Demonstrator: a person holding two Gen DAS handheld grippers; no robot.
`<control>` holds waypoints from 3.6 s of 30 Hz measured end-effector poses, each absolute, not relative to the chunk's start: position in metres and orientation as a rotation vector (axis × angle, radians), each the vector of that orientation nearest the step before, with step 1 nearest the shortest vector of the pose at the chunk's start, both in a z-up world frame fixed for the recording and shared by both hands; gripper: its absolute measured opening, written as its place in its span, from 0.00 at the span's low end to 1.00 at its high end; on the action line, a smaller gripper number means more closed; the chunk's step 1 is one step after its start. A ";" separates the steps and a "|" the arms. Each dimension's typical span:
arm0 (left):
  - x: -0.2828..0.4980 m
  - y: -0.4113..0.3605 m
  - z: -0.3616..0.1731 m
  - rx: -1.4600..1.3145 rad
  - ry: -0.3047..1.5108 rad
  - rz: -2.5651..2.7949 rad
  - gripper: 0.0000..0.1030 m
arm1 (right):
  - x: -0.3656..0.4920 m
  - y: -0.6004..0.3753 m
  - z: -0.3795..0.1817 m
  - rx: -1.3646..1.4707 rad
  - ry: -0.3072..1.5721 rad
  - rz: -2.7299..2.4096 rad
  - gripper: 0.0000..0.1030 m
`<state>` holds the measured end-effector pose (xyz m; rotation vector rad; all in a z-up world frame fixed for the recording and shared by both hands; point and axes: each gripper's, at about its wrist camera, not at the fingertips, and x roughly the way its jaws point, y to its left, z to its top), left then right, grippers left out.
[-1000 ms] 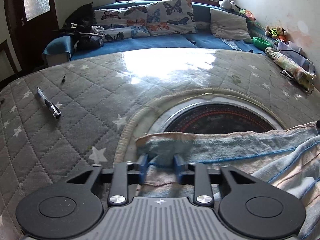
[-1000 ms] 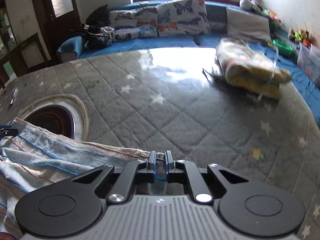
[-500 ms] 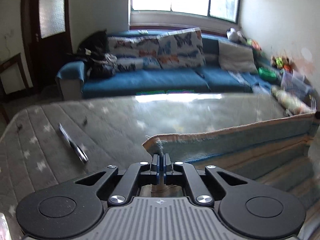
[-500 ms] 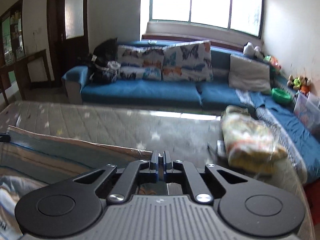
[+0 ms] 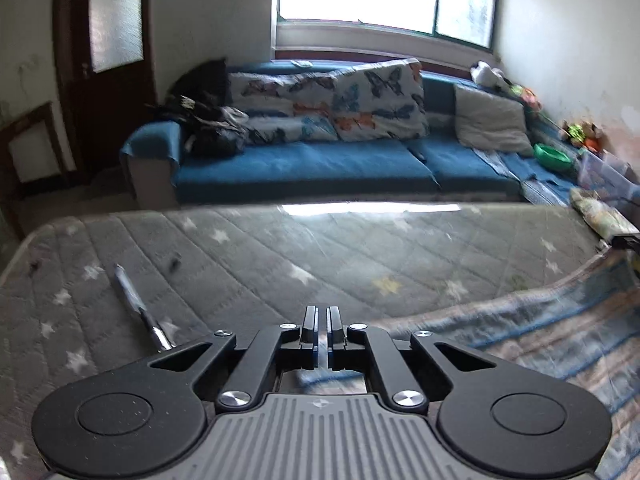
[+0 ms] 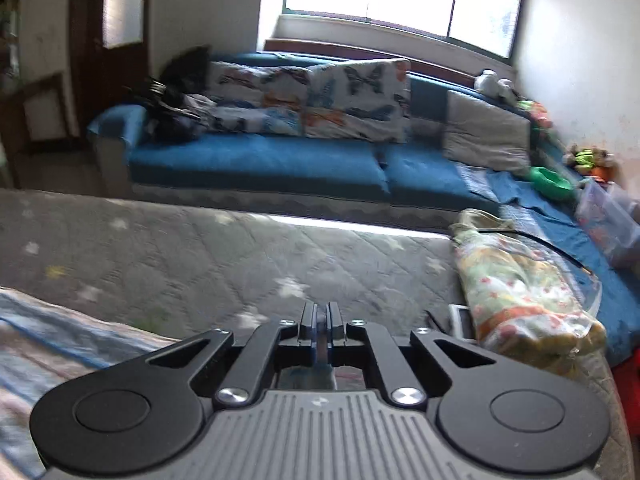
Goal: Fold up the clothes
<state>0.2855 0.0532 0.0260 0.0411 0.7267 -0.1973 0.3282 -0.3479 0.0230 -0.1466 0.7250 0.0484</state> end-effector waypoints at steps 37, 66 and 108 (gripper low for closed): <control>0.258 0.016 -0.004 0.107 0.787 -0.259 0.33 | 0.263 -0.317 -0.013 -0.168 0.874 0.323 0.34; 0.077 0.099 -0.001 0.033 0.705 0.003 0.70 | 0.060 -0.306 -0.028 -0.275 0.698 0.157 0.11; 0.108 0.091 -0.022 0.063 0.756 -0.204 0.19 | 0.032 -0.372 -0.020 -0.164 0.701 -0.033 0.28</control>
